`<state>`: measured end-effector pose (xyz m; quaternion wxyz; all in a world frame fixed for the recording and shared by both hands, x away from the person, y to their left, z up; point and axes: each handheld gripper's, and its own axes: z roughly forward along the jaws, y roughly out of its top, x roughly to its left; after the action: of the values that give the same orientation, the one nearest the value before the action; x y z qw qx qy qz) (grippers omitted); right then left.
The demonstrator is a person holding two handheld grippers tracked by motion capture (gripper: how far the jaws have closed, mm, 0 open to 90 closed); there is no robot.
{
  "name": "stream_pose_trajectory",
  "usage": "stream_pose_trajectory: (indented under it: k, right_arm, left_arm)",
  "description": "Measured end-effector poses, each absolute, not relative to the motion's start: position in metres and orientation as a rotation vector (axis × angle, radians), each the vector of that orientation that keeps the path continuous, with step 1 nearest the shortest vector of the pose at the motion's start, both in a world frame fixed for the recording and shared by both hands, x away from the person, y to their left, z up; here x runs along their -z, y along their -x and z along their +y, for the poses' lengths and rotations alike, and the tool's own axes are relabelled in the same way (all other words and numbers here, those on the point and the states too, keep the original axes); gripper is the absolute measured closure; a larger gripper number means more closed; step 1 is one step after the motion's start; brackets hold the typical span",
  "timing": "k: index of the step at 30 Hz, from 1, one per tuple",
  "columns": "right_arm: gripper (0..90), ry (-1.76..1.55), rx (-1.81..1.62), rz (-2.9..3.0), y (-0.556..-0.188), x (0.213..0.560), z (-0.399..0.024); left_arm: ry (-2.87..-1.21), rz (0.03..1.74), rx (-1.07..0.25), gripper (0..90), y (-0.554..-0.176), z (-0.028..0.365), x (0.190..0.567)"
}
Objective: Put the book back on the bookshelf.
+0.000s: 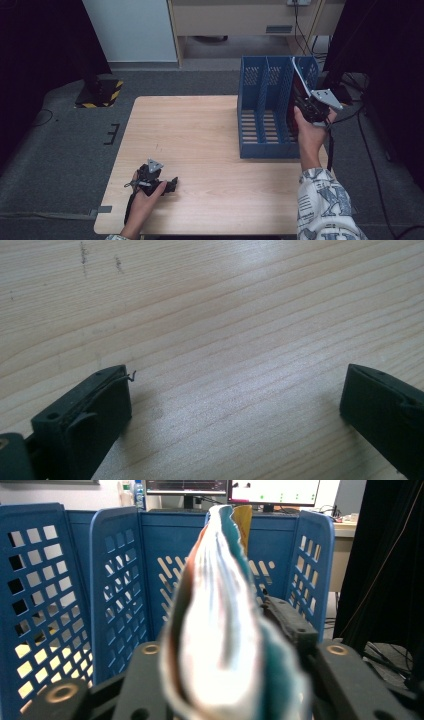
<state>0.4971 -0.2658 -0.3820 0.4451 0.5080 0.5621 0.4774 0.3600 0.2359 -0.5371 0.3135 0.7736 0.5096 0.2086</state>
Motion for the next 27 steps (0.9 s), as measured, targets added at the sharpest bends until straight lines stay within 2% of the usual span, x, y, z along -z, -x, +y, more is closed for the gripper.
stream_pose_trajectory:
  k: [3, 4, 5, 6, 10, 27]
  right_arm:
    - [48.6, -1.260, -1.177, 1.382, -0.496, 0.381, -0.268]
    - [43.9, -1.262, -1.181, 1.384, -0.495, 0.380, -0.268]
    - [43.9, -1.262, -1.181, 1.384, -0.495, 0.380, -0.268]
    - [39.3, -1.267, -1.190, 1.390, -0.495, 0.379, -0.268]
    - [34.5, -1.265, -1.191, 1.401, -0.493, 0.378, -0.266]
    - [29.2, -1.278, -1.230, 1.416, -0.484, 0.379, -0.265]
  left_arm:
    - [-2.040, 1.344, -0.550, 0.0, -0.360, 0.236, 0.537]
    - [-2.040, 1.343, -0.550, 0.0, -0.360, 0.236, 0.537]
    - [-2.040, 1.343, -0.550, 0.0, -0.360, 0.236, 0.537]
    - [-2.040, 1.344, -0.550, 0.0, -0.360, 0.236, 0.537]
    - [-2.040, 1.344, -0.550, 0.0, -0.360, 0.236, 0.537]
    - [-2.040, 1.344, -0.550, 0.0, -0.360, 0.236, 0.537]
